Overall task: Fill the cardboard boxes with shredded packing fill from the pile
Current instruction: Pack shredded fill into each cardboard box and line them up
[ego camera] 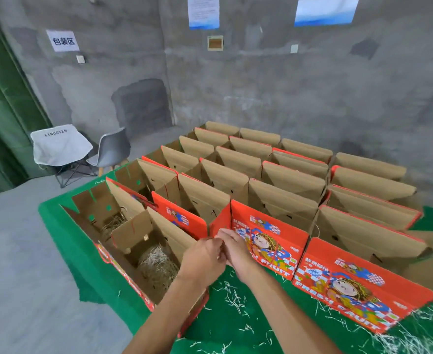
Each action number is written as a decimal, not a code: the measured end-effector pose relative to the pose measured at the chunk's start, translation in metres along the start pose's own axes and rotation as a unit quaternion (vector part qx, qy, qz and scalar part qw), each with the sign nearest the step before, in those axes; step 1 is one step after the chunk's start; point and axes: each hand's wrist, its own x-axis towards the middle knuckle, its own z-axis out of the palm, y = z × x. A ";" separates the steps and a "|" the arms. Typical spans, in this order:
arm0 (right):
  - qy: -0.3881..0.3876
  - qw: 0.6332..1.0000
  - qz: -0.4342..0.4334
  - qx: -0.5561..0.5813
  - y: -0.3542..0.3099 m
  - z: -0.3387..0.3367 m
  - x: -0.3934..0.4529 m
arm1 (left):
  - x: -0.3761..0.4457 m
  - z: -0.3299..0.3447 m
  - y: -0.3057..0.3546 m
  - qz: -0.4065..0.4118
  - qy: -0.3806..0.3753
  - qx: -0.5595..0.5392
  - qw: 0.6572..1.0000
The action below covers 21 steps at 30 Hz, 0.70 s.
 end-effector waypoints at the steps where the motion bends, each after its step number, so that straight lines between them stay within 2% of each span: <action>1: 0.004 1.000 0.006 0.008 -0.005 0.000 0.007 | 0.015 -0.001 -0.002 -0.004 0.002 -0.010 1.000; 3: 0.015 1.000 0.015 0.010 -0.017 -0.001 0.021 | 0.045 0.000 -0.010 0.001 -0.008 -0.003 1.000; 7: 0.052 0.998 0.011 -0.027 -0.025 0.002 0.065 | 0.110 0.012 -0.032 -0.012 -0.040 0.110 0.993; 12: 0.056 0.995 0.058 -0.058 -0.020 0.002 0.097 | 0.159 0.031 -0.046 -0.027 -0.117 0.171 0.978; 16: 0.060 0.990 0.124 -0.023 -0.023 -0.006 0.090 | 0.170 0.043 -0.035 0.002 -0.115 0.160 0.980; 21: 0.089 0.985 0.150 0.015 -0.019 -0.014 0.063 | 0.147 0.041 -0.018 0.024 -0.102 0.160 0.982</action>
